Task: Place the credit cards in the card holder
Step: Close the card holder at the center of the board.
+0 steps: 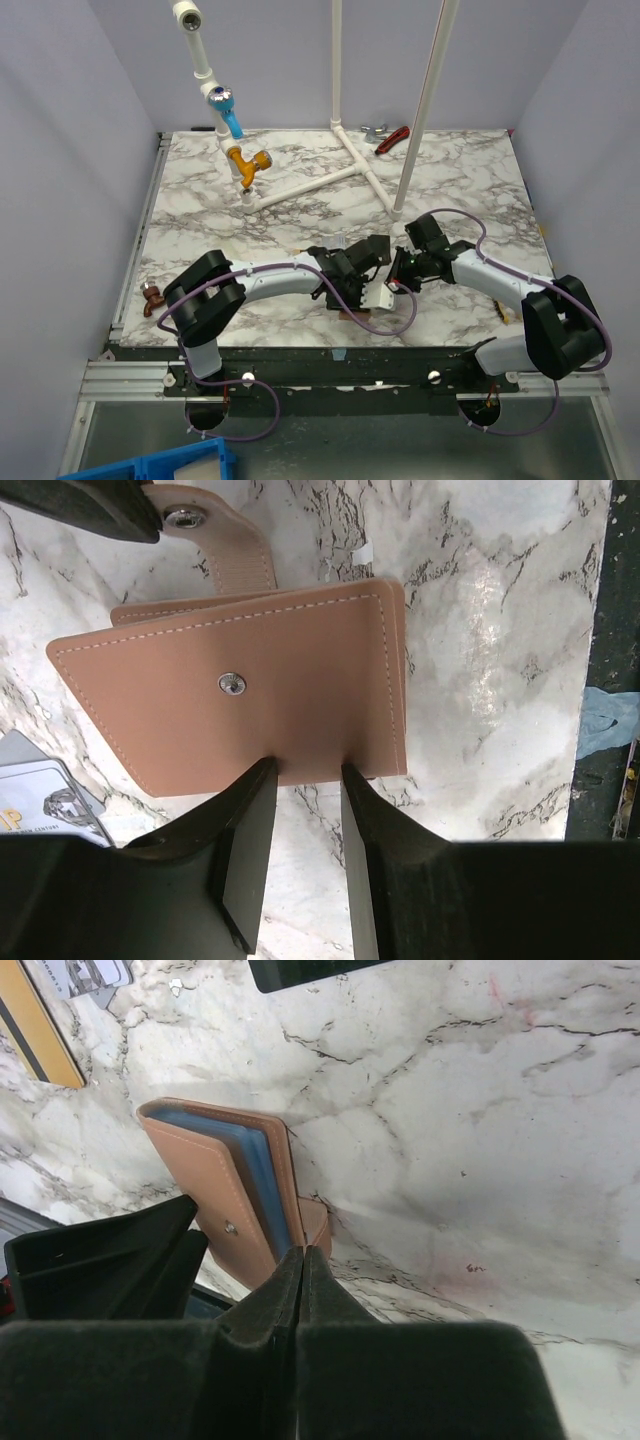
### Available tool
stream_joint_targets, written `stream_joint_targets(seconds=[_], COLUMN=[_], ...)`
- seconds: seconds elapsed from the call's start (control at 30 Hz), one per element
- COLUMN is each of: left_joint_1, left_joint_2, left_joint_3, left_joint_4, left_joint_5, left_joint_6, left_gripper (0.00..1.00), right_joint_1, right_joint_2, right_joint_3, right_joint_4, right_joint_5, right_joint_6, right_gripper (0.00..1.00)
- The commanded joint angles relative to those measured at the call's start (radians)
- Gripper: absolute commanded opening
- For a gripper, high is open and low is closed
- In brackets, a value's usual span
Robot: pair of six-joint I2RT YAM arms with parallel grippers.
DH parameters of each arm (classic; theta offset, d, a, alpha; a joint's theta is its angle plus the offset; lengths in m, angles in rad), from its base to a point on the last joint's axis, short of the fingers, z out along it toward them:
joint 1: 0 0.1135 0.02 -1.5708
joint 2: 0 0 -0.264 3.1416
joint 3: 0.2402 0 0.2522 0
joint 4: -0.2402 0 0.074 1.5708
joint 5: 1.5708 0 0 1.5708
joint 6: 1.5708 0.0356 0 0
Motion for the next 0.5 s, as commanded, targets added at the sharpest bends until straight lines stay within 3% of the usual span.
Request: stream_joint_targets(seconds=[0.0,0.47], left_joint_1=[-0.018,-0.047], left_joint_2=[0.007,0.053], left_joint_3=[0.002,0.037], left_joint_4=[-0.012,-0.045], left_joint_5=[0.035,0.027], left_joint_6=[0.028,0.077], left_gripper=[0.34,0.34], right_joint_1=[0.0,0.0], right_joint_2=[-0.012,0.084], right_joint_3=[0.019,-0.006], right_joint_4=[-0.027,0.131], right_joint_5=[-0.035,-0.212], right_joint_6=[-0.005,0.034], right_gripper=[0.01,0.01])
